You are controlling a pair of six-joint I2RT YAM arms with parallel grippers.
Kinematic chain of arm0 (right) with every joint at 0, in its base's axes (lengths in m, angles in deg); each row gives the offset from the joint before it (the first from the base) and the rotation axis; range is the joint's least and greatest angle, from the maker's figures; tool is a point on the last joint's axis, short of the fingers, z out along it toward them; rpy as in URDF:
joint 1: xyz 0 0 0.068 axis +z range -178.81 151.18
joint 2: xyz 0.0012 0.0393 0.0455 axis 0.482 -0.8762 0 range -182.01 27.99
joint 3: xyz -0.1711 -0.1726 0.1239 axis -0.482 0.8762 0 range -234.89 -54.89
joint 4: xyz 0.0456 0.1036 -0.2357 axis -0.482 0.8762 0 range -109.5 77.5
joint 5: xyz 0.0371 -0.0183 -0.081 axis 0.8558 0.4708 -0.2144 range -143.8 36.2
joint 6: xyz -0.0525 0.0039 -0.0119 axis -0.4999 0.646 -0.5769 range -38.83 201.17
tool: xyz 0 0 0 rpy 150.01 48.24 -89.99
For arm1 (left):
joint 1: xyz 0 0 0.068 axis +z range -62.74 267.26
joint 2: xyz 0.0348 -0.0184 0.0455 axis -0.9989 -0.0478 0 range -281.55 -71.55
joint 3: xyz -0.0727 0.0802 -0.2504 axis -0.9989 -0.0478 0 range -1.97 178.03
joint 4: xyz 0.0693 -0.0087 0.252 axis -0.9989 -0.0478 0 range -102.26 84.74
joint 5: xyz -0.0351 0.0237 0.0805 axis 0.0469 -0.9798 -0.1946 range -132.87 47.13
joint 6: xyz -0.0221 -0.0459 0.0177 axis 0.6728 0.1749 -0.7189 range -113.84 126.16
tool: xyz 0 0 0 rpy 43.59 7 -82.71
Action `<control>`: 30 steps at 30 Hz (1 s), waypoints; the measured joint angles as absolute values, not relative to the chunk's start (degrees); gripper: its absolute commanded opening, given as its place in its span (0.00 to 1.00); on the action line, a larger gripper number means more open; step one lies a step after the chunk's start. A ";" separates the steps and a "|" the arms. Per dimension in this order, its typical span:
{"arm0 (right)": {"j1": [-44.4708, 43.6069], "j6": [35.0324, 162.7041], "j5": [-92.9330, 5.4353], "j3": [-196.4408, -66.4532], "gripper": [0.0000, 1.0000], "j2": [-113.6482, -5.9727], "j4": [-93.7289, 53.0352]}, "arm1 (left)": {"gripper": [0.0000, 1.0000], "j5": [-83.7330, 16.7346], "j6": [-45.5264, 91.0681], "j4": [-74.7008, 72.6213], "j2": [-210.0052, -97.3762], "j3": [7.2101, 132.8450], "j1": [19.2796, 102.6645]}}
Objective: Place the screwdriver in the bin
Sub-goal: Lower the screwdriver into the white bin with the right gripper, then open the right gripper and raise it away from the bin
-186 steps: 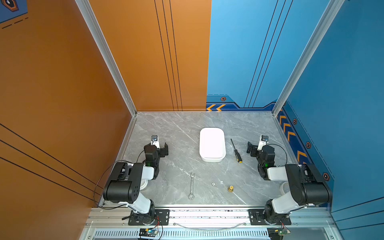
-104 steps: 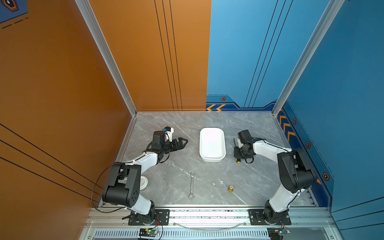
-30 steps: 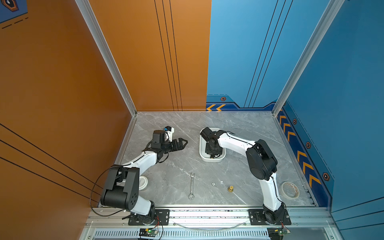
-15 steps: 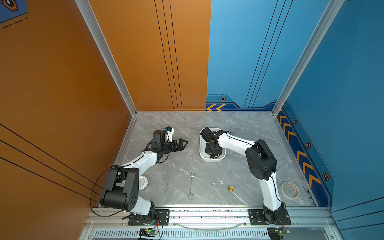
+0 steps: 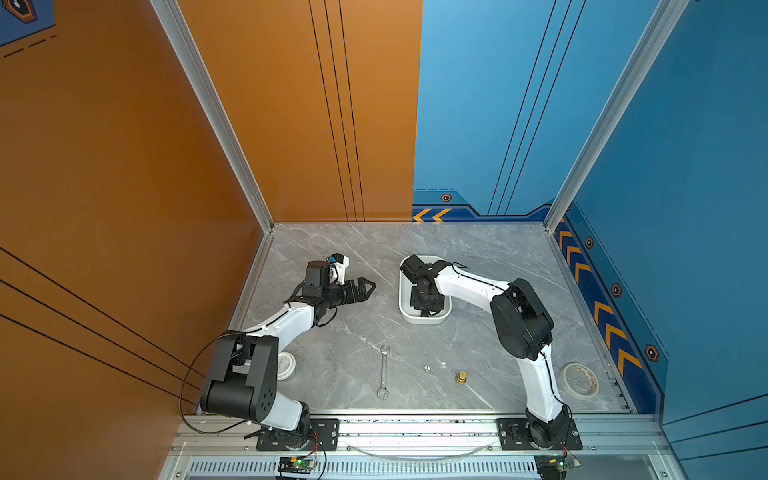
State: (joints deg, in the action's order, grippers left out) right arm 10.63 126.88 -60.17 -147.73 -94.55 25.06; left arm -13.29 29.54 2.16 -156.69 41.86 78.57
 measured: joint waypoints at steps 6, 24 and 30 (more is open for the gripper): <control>10.63 125.92 -60.17 -147.75 0.42 -94.46 25.08 | 0.98 -13.29 29.54 2.16 -156.69 41.86 78.57; 10.54 120.11 -61.31 -148.50 0.54 -84.30 27.92 | 0.98 -13.81 29.43 1.09 -156.34 41.86 78.49; 7.76 115.52 -59.80 -146.77 0.55 -77.76 28.08 | 0.98 -14.14 28.82 1.00 -156.34 41.88 78.29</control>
